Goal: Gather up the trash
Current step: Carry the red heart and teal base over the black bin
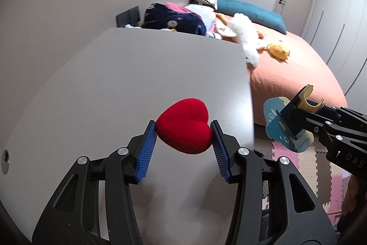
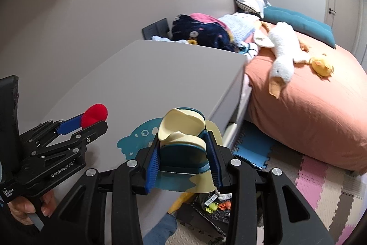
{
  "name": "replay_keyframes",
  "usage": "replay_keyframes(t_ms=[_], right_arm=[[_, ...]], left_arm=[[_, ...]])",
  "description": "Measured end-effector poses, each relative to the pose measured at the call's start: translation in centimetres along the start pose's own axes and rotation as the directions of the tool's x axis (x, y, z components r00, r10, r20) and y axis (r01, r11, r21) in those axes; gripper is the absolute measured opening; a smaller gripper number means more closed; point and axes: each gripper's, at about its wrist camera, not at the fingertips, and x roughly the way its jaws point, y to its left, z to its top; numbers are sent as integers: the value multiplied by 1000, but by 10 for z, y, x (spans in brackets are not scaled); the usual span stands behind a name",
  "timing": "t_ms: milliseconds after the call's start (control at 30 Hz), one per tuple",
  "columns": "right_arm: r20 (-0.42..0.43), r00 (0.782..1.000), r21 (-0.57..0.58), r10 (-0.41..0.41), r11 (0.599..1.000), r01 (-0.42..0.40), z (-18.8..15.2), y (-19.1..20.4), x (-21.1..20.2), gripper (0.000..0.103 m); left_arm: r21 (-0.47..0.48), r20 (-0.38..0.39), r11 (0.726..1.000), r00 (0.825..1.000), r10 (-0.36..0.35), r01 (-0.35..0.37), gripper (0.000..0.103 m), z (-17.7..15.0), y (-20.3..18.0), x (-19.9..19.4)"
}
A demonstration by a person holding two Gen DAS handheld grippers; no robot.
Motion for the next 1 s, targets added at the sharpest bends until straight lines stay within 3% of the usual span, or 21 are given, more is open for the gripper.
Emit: replay_keyframes(t_ms=[500, 1000], right_arm=[[13, 997, 110, -78, 991, 76, -27, -69, -35, 40], [7, 988, 242, -153, 959, 147, -49, -145, -56, 40]], left_arm=[[100, -21, 992, 997, -77, 78, 47, -7, -73, 3], [212, -72, 963, 985, -156, 168, 47, -12, -151, 19]])
